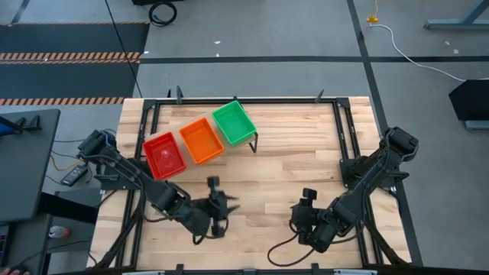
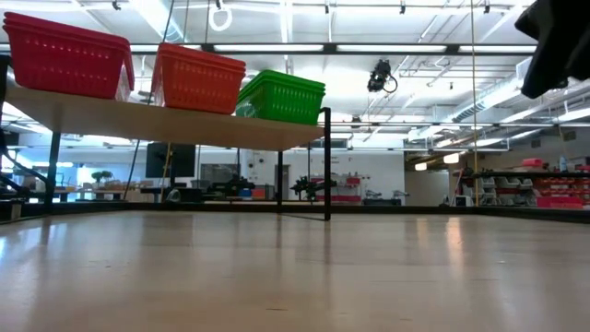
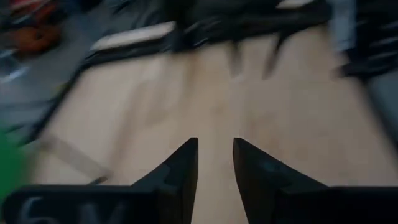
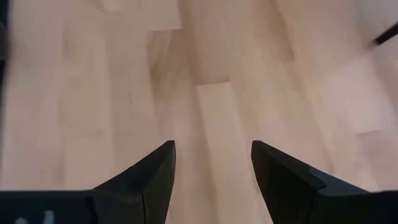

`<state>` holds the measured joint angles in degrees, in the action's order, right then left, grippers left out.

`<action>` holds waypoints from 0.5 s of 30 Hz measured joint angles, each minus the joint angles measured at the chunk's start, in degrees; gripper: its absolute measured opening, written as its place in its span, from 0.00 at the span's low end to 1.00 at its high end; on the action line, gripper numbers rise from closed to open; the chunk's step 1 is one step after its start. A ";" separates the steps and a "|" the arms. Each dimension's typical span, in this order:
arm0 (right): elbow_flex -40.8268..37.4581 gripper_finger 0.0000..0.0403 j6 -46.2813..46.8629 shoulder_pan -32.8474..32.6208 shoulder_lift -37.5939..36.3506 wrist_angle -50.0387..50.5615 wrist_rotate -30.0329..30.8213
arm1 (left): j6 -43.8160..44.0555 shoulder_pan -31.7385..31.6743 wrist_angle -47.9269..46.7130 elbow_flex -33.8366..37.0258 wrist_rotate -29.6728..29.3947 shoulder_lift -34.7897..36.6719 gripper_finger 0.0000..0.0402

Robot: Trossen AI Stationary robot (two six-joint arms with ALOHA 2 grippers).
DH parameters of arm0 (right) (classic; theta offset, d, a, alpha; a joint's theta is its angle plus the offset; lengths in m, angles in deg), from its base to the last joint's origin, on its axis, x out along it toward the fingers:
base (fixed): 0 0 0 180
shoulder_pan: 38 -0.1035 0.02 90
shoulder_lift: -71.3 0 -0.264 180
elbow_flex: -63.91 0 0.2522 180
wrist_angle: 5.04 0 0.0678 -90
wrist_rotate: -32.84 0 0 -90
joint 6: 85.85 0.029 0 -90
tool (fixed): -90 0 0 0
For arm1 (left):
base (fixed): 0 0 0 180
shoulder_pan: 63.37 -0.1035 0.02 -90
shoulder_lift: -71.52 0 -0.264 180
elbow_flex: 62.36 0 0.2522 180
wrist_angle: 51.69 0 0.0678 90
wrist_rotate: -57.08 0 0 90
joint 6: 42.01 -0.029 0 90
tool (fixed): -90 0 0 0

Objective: Stack baskets on shelf by color
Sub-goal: Return to Home Position

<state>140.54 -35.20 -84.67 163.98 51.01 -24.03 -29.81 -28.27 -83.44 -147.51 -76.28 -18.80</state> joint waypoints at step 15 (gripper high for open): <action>0.00 0.49 0.55 -0.36 -5.61 1.99 4.89 | -8.05 0.43 22.18 14.14 7.37 9.46 0.13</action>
<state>140.54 -34.66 -85.03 158.37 53.00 -19.14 -37.87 -27.84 -61.27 -133.37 -68.90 -9.34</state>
